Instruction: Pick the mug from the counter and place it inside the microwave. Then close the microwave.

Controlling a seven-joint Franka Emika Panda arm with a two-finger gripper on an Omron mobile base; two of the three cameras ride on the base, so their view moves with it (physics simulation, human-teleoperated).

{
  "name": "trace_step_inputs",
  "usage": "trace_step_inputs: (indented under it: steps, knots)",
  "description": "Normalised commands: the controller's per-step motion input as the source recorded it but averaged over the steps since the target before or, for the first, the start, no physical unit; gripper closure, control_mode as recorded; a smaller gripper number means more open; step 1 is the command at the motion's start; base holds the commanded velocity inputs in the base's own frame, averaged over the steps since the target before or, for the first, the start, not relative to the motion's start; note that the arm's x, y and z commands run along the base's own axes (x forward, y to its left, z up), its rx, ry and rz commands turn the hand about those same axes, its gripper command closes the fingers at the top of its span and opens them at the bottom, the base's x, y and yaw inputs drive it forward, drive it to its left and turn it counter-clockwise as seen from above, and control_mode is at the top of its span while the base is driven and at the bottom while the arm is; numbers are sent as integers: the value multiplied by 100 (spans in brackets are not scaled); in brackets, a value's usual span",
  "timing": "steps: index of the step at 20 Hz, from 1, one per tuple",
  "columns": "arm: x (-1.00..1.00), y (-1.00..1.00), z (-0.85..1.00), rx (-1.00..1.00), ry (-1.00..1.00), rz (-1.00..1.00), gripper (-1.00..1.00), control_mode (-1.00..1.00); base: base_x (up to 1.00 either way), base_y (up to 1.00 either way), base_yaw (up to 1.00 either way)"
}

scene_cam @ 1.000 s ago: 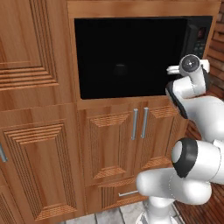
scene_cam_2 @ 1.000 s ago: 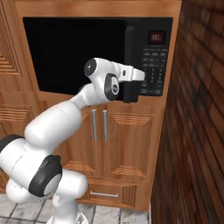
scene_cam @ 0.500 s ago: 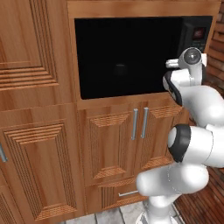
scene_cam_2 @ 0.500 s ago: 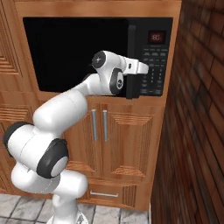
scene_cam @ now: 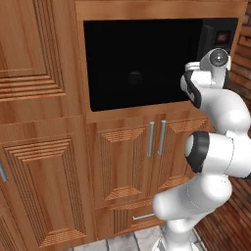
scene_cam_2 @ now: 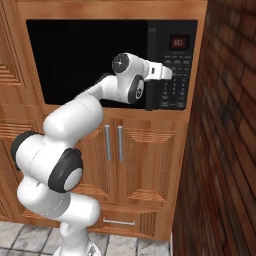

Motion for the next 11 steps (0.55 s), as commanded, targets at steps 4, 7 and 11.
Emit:
trace_step_inputs:
  steps: [4, 7, 11]
  knots:
    - [17, -2, 3, 2, -1, 5, -100, -100, 0, 0, 0]
    - [21, -4, 0, 1, -2, 5, -100, -100, 0, 0, 0]
    - [23, -3, 0, 0, -1, 4, -100, -100, 0, 0, 0]
